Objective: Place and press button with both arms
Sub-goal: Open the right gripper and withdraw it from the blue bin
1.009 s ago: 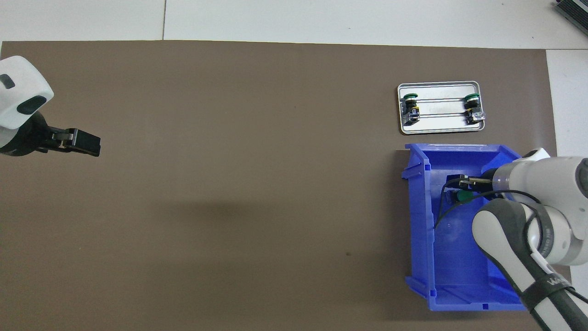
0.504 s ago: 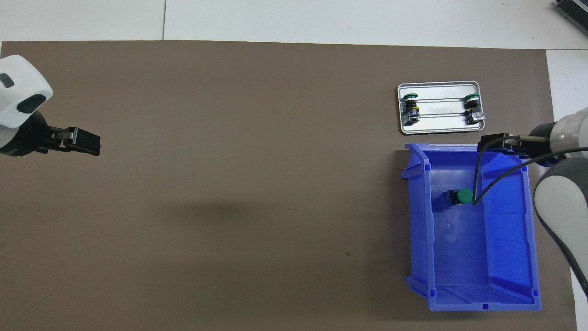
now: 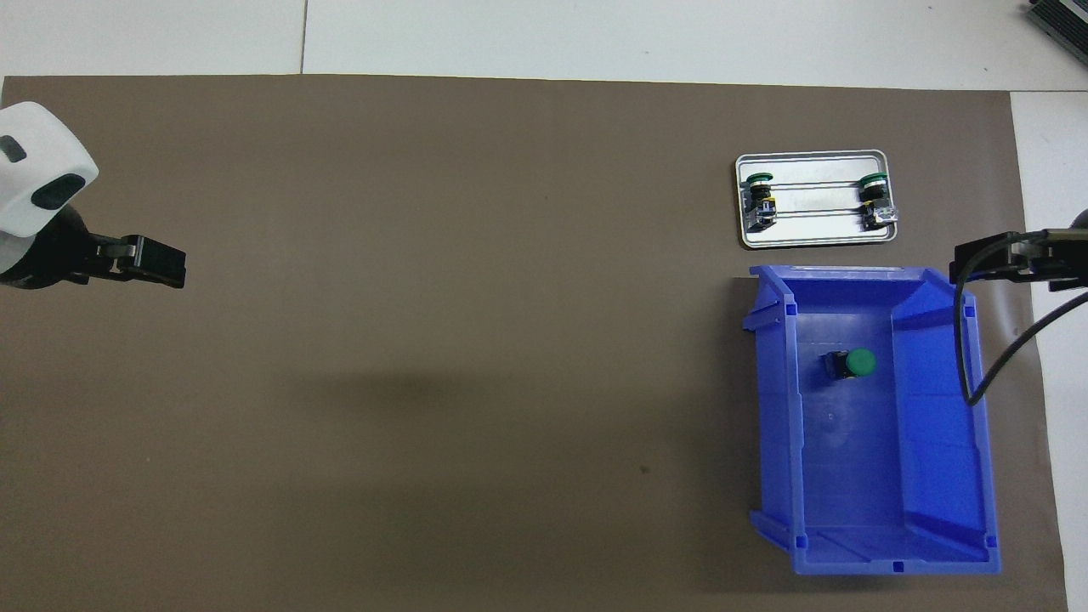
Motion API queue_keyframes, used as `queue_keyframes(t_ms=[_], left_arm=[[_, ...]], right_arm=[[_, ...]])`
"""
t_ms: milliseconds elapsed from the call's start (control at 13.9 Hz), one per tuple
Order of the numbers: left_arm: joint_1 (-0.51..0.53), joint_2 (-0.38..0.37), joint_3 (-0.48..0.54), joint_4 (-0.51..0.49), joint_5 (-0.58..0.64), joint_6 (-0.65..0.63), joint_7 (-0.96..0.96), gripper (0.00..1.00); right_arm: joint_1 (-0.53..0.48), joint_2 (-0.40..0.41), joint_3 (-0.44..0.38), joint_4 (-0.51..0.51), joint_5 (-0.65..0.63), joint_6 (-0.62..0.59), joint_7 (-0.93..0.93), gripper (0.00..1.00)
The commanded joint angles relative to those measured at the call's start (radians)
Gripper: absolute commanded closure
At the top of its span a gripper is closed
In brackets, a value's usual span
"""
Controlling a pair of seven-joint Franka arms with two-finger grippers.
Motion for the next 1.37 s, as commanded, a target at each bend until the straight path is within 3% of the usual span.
queue_keyframes(t_ms=[0,360,721,1297], left_arm=[[0.005,-0.009,0.007,-0.006,-0.006,-0.01,-0.008,0.0],[0.011,-0.009,0.007,-0.006,-0.006,-0.01,-0.006,0.0],[0.011,-0.009,0.007,-0.006,-0.006,-0.01,-0.006,0.0],[0.011,-0.009,0.007,-0.006,-0.006,-0.01,-0.006,0.0]], right_arm=[[0.012,0.061,0.021,0.057,-0.02,-0.042,-0.001,0.0],[0.015,0.021,0.024,-0.033,-0.019,0.015,-0.013,0.0],[0.004,0.024,0.023,-0.02,0.052,0.015,-0.016,0.0],[0.001,0.023,0.019,0.026,0.033,-0.066,-0.016,0.0]])
